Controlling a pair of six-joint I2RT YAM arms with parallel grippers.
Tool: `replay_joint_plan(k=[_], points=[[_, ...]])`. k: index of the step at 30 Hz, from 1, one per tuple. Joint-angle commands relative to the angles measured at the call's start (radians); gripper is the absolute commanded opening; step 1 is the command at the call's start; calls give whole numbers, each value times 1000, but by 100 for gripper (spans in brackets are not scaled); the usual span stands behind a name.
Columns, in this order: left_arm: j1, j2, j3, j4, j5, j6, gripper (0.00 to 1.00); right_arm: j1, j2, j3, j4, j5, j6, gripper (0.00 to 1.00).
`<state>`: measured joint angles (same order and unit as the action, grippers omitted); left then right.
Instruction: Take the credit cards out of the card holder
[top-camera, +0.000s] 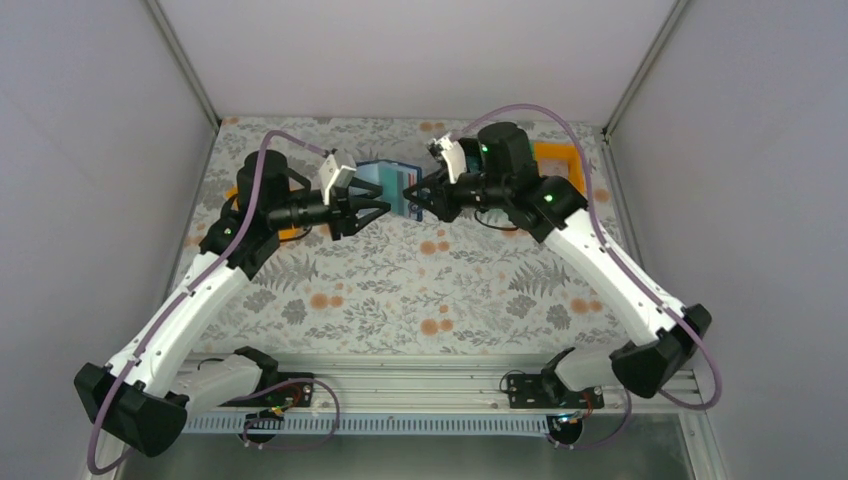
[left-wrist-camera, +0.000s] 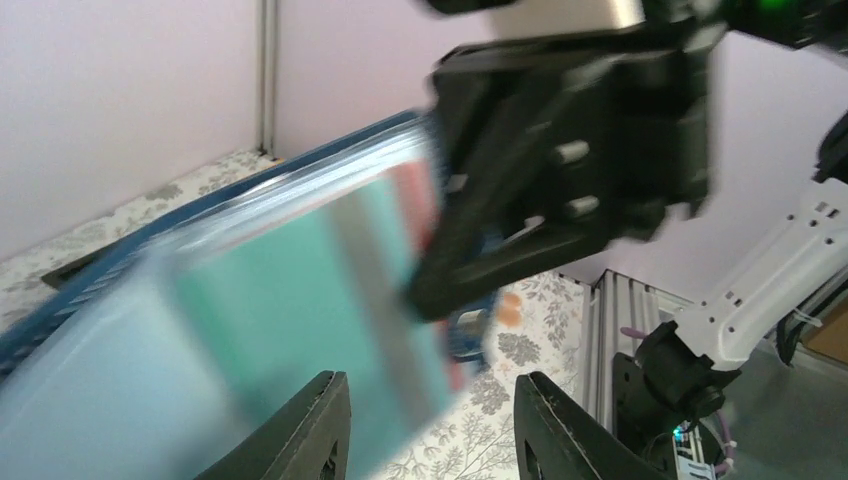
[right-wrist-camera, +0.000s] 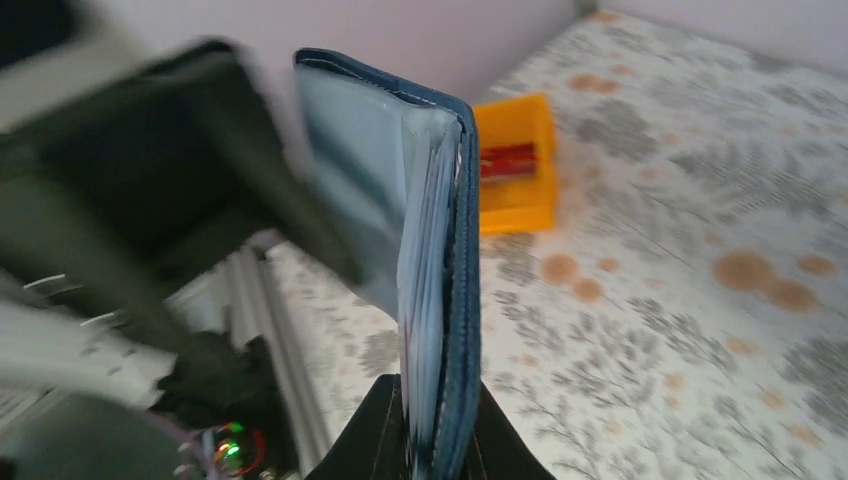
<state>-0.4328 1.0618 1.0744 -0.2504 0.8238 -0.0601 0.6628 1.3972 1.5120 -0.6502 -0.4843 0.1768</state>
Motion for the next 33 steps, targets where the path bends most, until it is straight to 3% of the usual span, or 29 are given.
replay_joint_plan(k=[1,6,10,12,13,15,22,25,30,33], points=[[23,-27,28,-59,-64,49,42,4,-118,-36,93,-274,-156,4],[44,-48,62,-129,-101,130,44,-12,-167,-27,39,-447,-225,4],[52,-52,92,-153,-6,175,69,-14,-165,-13,5,-495,-248,4],[51,-56,98,-146,57,176,70,-13,-165,-15,7,-506,-246,4],[51,-58,101,-139,84,173,66,-14,-165,-16,13,-510,-244,4],[51,-58,101,-116,141,159,49,-14,-162,-16,27,-512,-236,4],[45,-48,115,-66,234,131,28,-14,-109,3,75,-421,-170,4],[48,-41,135,-106,152,138,28,-14,-86,19,97,-389,-147,4],[79,-36,164,-171,-239,114,31,-45,-63,36,95,-209,-75,4],[103,-36,165,-188,-350,126,32,-68,-28,50,65,-117,-14,4]])
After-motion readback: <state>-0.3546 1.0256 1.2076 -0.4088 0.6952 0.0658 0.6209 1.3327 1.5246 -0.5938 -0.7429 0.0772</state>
